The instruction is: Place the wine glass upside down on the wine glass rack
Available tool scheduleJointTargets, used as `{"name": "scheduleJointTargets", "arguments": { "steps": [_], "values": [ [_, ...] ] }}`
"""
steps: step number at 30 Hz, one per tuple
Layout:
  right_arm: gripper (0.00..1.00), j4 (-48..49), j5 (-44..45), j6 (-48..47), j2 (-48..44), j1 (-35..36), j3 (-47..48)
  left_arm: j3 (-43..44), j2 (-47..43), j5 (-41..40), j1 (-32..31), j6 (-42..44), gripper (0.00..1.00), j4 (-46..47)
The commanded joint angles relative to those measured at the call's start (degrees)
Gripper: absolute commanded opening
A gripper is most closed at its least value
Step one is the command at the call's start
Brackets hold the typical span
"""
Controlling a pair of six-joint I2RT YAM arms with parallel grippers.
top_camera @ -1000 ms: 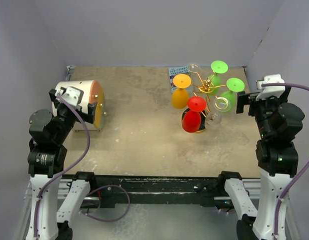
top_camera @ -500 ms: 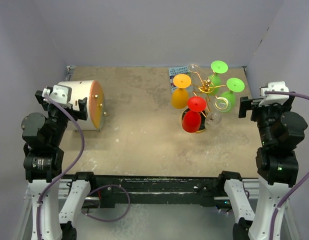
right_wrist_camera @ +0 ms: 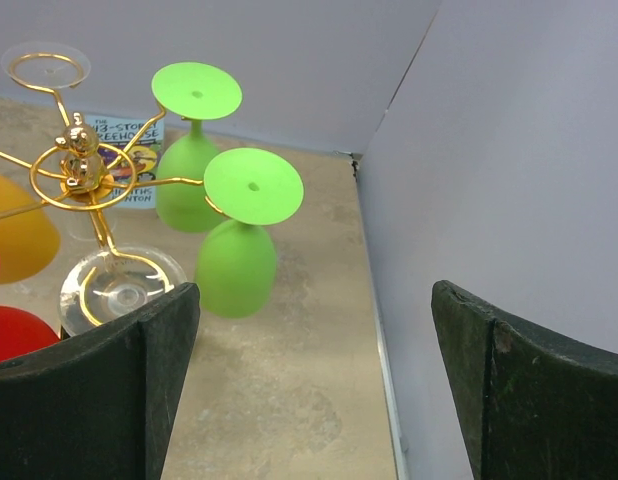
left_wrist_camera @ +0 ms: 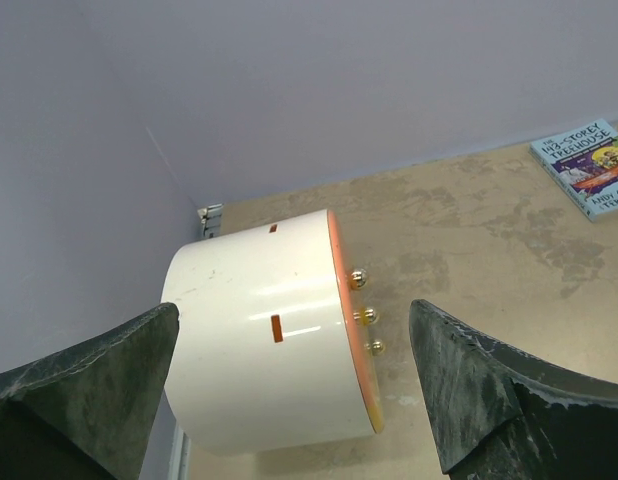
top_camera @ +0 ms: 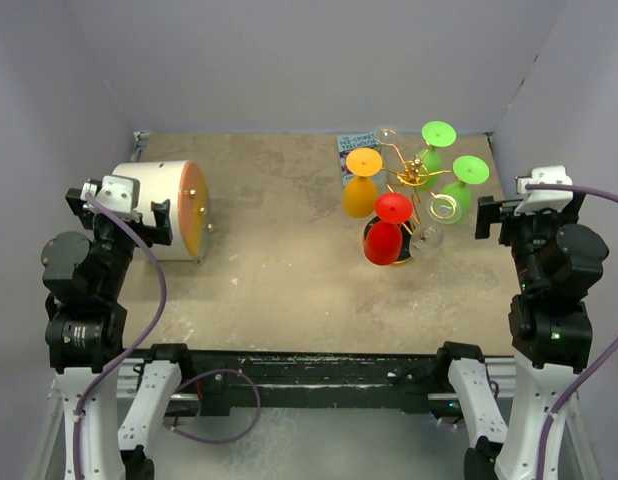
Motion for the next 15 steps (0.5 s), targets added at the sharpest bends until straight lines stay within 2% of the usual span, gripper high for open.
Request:
{"name": "scheduleJointTargets", "arguments": {
  "steps": [1,15],
  "values": [
    [1.0,1.03,0.23,0.66,0.11,0.07,0.61,0.2,-0.38,-1.32,0.52,-1.07,0.99,0.85],
    [1.0,0.85,-0.85,0.38,0.42,0.23,0.29,-0.04,-0.26,-1.89,0.44,-0.88,0.99,1.07]
  ]
}}
